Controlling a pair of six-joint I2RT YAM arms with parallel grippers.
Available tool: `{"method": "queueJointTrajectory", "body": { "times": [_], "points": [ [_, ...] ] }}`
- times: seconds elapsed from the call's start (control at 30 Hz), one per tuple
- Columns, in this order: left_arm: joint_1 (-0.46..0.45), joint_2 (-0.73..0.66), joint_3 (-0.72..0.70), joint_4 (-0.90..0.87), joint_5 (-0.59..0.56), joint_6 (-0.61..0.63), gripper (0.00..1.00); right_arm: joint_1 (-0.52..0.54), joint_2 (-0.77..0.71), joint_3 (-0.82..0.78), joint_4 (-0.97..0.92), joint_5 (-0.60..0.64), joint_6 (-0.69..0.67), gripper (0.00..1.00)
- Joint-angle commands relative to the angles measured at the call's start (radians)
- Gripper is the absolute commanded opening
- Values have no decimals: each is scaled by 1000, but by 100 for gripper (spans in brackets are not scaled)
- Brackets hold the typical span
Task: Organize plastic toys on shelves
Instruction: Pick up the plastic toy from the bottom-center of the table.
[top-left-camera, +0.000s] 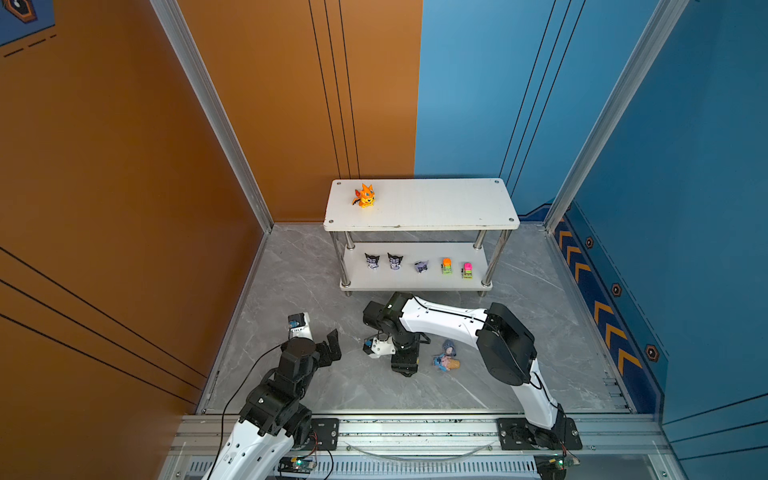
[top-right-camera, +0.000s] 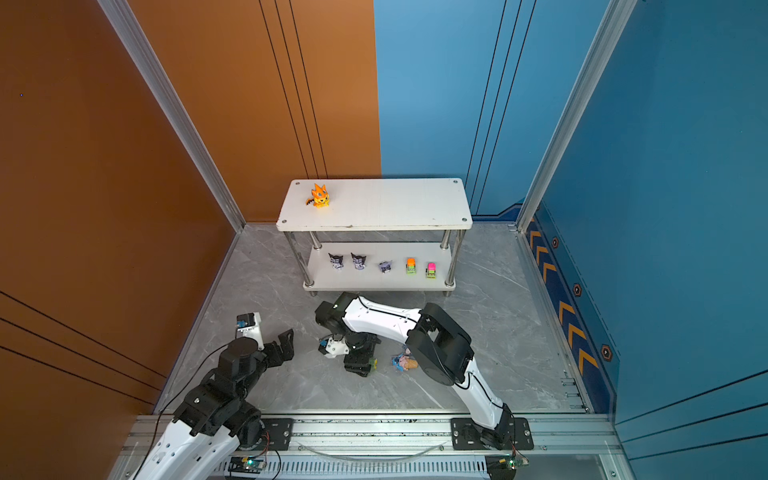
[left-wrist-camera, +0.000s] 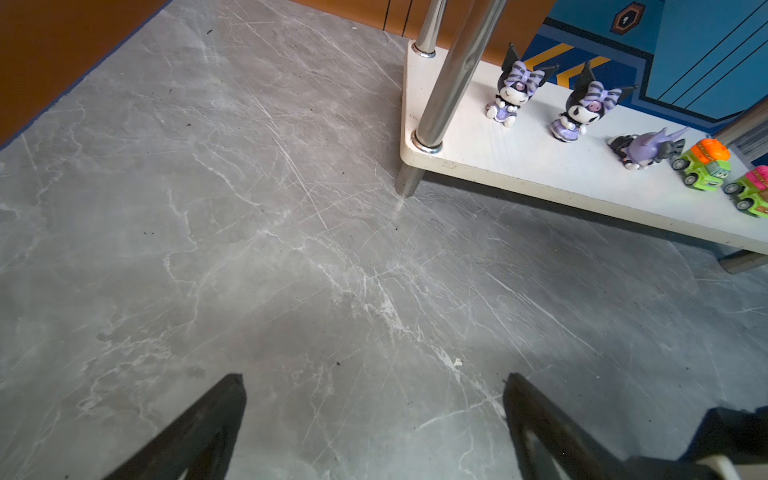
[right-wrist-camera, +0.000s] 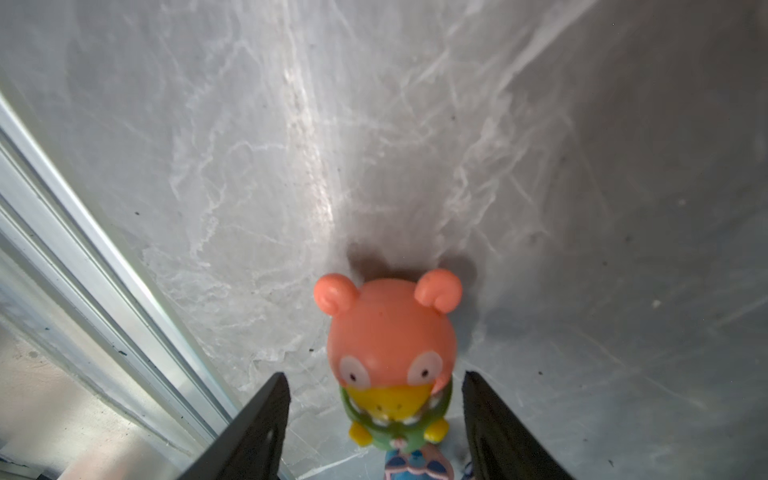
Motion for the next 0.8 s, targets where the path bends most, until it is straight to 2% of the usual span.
{"method": "queueJointTrajectory", "body": {
  "times": [0.0,0.37,0.6,0.77],
  "points": [
    [11,0,-16,20,36,12,98,7,21,34,-10,-24,-21,67],
    [22,-2,-20,24,54,13,98,9,42,29,24,-20,-5,60],
    [26,-1,-19,26,61,16,98,8,40,21,49,-11,8,51],
    [30,-2,-20,27,68,17,98,9,35,3,51,-2,14,56]
  ]
}}
